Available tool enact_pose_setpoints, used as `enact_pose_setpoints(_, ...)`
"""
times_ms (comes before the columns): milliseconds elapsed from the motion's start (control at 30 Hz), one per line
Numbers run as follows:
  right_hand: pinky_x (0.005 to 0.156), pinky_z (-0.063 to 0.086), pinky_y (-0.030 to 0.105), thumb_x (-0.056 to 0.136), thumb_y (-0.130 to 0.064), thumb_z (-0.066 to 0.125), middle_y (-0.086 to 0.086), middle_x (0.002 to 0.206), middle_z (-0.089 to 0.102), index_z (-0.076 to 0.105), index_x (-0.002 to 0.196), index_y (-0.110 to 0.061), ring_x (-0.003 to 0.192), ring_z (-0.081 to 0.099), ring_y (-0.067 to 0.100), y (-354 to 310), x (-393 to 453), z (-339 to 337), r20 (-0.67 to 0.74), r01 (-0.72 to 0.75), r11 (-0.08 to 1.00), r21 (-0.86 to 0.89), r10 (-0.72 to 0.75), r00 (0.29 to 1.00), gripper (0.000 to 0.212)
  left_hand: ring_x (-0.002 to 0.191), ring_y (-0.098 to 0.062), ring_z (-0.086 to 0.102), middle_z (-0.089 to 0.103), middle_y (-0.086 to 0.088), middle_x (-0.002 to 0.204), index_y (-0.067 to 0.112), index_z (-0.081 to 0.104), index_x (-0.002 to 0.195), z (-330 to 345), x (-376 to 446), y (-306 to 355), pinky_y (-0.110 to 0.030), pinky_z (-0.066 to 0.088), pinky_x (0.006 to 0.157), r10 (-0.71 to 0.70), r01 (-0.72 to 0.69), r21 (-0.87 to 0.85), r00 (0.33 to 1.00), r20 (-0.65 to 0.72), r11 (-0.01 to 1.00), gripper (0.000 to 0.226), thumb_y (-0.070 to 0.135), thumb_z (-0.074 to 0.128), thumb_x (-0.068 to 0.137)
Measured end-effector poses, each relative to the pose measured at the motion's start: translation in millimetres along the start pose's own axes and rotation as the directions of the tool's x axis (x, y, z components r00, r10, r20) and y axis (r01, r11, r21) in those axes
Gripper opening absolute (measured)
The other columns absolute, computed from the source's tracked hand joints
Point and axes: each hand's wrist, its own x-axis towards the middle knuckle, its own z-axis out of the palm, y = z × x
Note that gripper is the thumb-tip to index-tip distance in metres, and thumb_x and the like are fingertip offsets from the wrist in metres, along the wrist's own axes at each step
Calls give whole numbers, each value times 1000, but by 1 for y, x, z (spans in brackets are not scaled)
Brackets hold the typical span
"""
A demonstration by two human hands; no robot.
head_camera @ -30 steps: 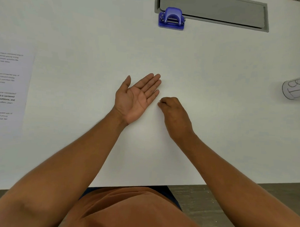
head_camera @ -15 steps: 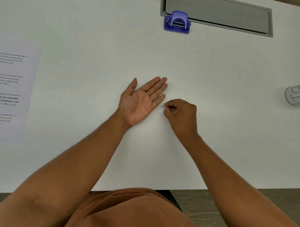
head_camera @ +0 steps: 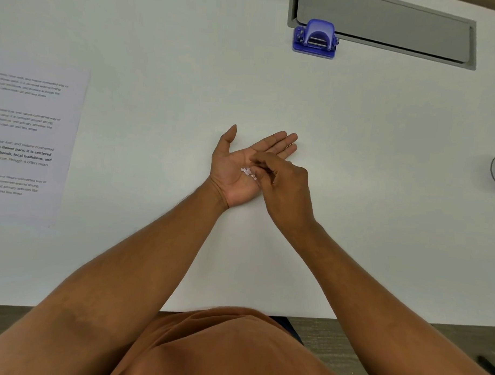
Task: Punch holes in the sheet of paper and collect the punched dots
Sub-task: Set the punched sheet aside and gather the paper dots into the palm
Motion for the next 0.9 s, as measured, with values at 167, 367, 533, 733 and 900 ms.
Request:
enact_pose_setpoints(167, 88, 57, 18, 90, -1, 77, -8, 99, 77, 75, 118, -14, 91, 72, 1, -1, 2, 1, -5, -31, 998, 54, 31, 1000, 32, 165, -32, 21, 28, -21, 174, 0, 25, 167, -2, 1, 0, -48, 10, 136, -2, 2, -14, 1000, 6, 1000, 97, 72, 30, 102)
enact_pose_setpoints(367, 83, 49, 4, 90, -2, 75, -17, 93, 72, 75, 115, -14, 89, 67, -12, 1, 7, -2, 29, -77, 990, 118, 74, 997, 28, 163, -32, 27, 32, -22, 172, -1, 29, 166, -2, 1, 1, -47, 14, 136, -6, 6, -17, 1000, 3, 1000, 95, 70, 34, 103)
enact_pose_setpoints(533, 83, 58, 21, 96, -12, 67, -17, 94, 78, 77, 107, -25, 92, 74, 4, 6, 6, -21, -60, -92, 968, 232, 109, 992, 19, 161, -33, 30, 30, -22, 173, -2, 26, 166, -4, 1, 2, -43, 11, 136, 19, -19, 0, 1000, 9, 1000, 95, 70, 30, 104)
enact_pose_setpoints(733, 88, 62, 36, 97, -4, 60, -5, 102, 78, 78, 105, -14, 93, 75, 11, 54, -8, -54, -258, -236, 963, 130, 262, 930, 22, 165, -32, 21, 25, -19, 176, 0, 24, 167, -7, -2, 3, -48, 9, 136, 88, -86, -55, 995, 46, 995, 94, 70, 28, 104)
enact_pose_setpoints(900, 108, 43, 27, 95, 11, 51, 13, 124, 71, 72, 120, -1, 118, 64, 30, 78, -18, -50, -70, -65, 942, -330, 44, 997, 35, 165, -32, 21, 23, -19, 176, 1, 23, 167, -8, -1, 4, -48, 9, 136, 110, -107, -52, 993, 45, 993, 94, 70, 26, 104)
